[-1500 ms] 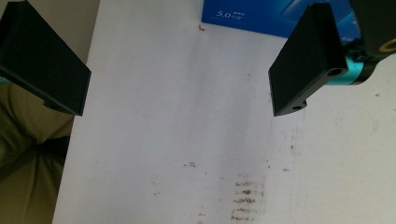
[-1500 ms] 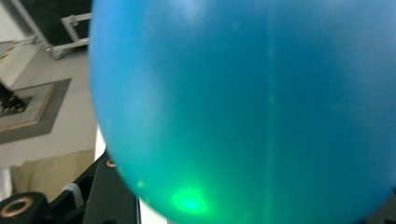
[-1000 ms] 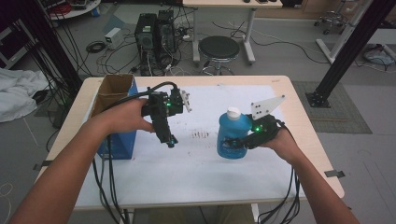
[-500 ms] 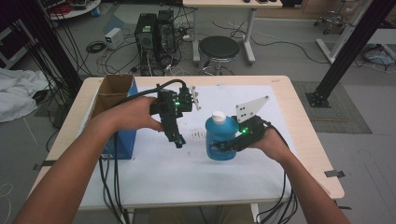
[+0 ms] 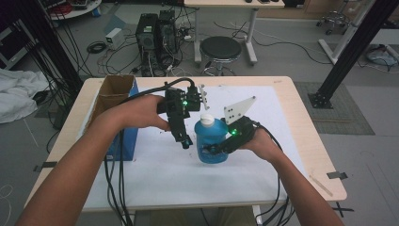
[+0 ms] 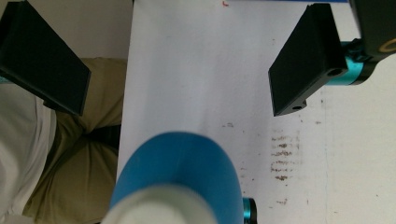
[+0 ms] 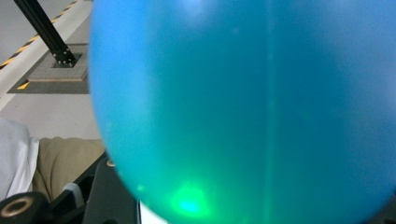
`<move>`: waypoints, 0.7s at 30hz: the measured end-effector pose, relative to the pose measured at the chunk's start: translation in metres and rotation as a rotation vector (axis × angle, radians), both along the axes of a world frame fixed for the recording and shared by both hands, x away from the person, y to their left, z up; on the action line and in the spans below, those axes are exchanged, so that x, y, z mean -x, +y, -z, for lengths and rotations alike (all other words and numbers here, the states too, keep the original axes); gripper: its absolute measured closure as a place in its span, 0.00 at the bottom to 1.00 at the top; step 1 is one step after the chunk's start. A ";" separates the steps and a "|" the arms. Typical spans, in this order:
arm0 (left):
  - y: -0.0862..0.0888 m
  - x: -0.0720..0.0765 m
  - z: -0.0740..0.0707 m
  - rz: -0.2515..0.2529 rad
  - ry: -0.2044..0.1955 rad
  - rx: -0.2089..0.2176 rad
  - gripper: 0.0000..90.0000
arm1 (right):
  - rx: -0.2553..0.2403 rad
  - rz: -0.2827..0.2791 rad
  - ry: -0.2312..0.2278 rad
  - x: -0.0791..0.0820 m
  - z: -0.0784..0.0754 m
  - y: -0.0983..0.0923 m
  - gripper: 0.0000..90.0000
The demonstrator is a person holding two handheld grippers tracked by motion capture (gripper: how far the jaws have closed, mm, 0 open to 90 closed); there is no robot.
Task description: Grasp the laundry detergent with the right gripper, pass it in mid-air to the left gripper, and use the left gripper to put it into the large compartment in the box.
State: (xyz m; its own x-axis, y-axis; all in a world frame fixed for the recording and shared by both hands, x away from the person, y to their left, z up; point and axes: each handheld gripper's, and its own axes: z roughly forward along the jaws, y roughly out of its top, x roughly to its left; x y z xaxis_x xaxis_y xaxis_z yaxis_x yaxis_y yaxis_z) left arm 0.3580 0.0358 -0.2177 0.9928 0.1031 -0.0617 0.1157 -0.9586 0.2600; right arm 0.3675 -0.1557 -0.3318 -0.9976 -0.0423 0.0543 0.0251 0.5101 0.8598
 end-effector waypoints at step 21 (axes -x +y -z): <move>-0.012 0.001 0.001 0.039 0.001 0.006 0.06 | 0.004 -0.043 0.010 0.001 -0.003 0.029 0.49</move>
State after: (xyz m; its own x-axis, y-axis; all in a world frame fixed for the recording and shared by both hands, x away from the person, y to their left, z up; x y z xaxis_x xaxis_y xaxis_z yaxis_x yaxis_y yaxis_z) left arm 0.3572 0.0239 -0.2186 0.9959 0.0641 -0.0635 0.0787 -0.9610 0.2652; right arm 0.3666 -0.1269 -0.3292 -0.9943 -0.0849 0.0648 0.0120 0.5143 0.8575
